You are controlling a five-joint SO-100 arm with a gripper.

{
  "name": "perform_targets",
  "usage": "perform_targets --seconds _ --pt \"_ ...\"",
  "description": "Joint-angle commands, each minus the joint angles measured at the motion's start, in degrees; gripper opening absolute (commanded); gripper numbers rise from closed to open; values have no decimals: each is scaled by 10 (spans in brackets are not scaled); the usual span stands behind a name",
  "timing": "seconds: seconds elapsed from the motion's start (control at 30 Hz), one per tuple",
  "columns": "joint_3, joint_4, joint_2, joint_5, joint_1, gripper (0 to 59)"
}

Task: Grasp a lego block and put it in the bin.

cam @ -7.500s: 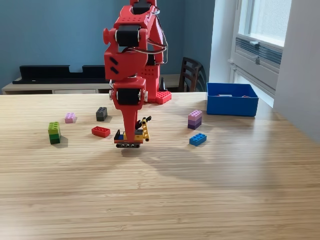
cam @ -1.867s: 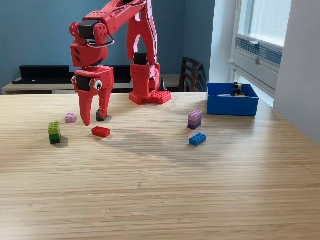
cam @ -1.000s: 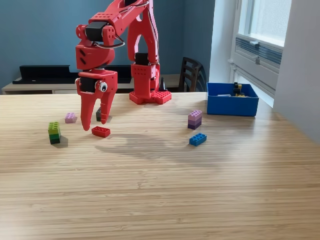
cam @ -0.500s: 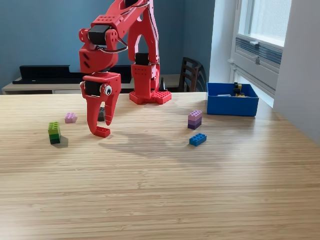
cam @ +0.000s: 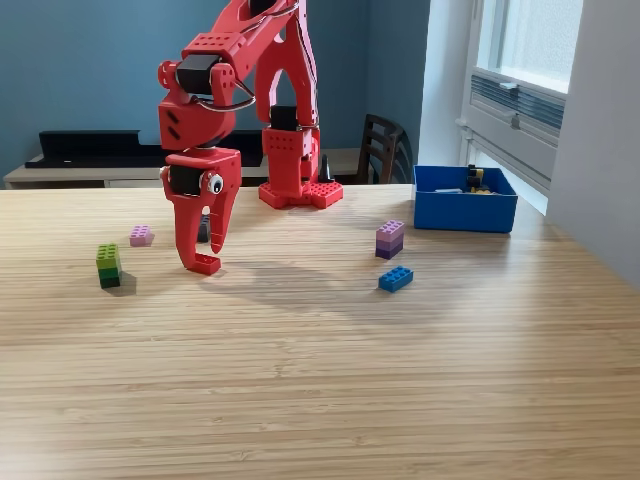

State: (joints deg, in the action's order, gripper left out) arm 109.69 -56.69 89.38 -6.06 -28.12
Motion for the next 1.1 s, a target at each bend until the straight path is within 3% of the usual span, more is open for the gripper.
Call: perform_targets --seconds 0.03,0.3,0.57,0.93,1.1 --pt "-35 -2 -27 -4 -11 201" --pt "-81 -29 -78 -10 -18 145" --pt "-99 -25 -87 -43 -18 1" --pt "-98 -33 -77 -66 -12 0" --pt "-198 -118 -74 -102 16 0"
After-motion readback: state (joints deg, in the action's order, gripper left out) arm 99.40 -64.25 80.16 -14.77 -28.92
